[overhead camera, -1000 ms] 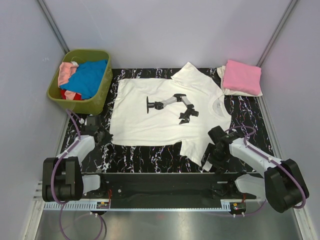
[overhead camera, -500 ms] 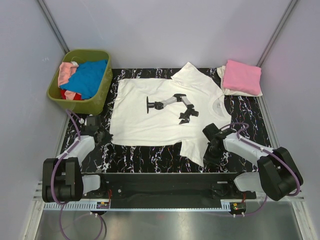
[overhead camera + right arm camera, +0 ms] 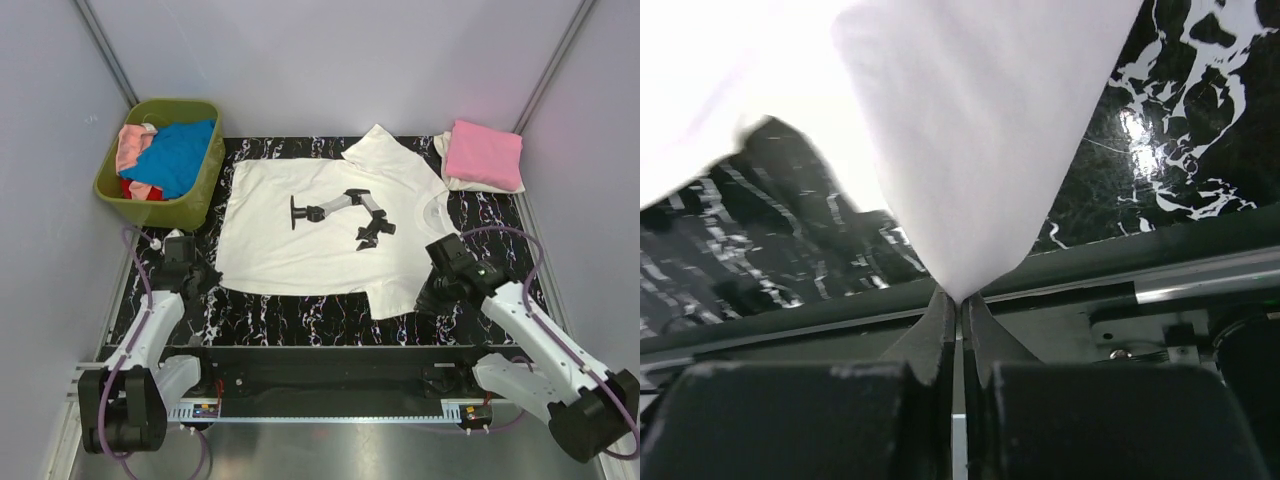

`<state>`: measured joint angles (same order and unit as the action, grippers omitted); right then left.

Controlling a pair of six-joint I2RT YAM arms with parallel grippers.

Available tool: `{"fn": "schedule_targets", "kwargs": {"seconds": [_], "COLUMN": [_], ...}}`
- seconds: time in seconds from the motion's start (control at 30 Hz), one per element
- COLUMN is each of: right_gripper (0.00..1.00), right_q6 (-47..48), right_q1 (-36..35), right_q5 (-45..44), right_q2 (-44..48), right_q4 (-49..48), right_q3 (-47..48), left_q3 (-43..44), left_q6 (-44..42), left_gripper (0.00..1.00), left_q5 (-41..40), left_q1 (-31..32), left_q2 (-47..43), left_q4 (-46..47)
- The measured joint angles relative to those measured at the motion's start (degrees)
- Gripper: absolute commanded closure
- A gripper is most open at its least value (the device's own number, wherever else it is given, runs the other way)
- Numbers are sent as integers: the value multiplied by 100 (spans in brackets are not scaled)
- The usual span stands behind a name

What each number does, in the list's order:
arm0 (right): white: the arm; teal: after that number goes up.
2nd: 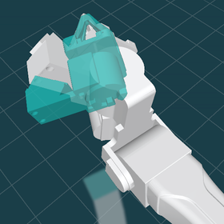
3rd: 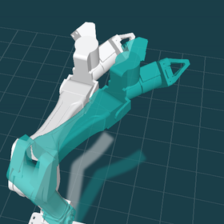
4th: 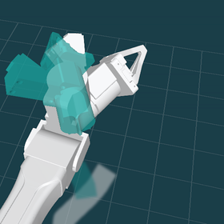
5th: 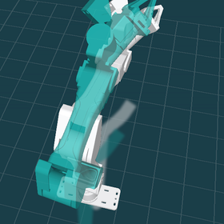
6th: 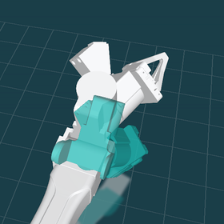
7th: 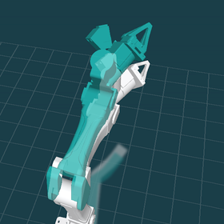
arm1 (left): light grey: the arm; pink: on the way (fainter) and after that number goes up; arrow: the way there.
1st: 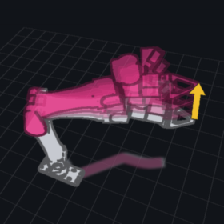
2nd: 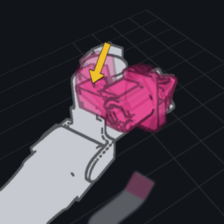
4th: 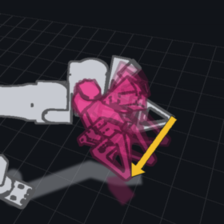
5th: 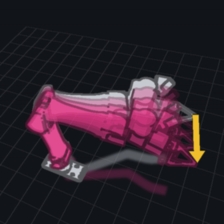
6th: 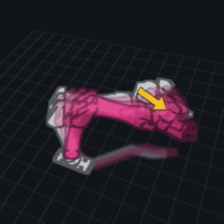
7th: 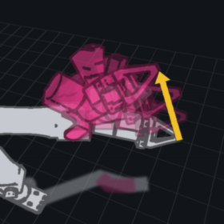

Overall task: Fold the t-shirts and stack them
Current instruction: Flatten the tshirt out, then fold the tshirt

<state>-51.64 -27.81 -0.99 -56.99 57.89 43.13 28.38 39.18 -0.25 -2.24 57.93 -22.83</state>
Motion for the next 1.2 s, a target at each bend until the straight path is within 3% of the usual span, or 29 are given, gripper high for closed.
{"fn": "schedule_targets", "kwargs": {"seconds": [0.13, 0.63, 0.83, 1.03, 1.2], "right_gripper": [100, 100, 100, 100, 100], "right_q6": [-144, -544, -385, 105, 756], "right_q1": [0, 0, 0, 42, 752], "right_q5": [-153, -254, -243, -385, -365], "right_q2": [544, 1762, 953, -396, -1215], "right_q4": [472, 1816, 1690, 1217, 678], "right_q3": [503, 879, 1067, 1967, 2586], "left_q3": [7, 935, 1259, 2009, 2623], "left_q6": [133, 328, -28, -573, -872], "left_gripper": [100, 100, 100, 100, 100], "left_q5": [142, 645, 938, 957, 992], "left_q1": [72, 87, 87, 90, 90], "left_q2": [-337, -903, -164, 680, 1060], "left_q4": [-295, -2085, -2273, -2546, -2592]}}
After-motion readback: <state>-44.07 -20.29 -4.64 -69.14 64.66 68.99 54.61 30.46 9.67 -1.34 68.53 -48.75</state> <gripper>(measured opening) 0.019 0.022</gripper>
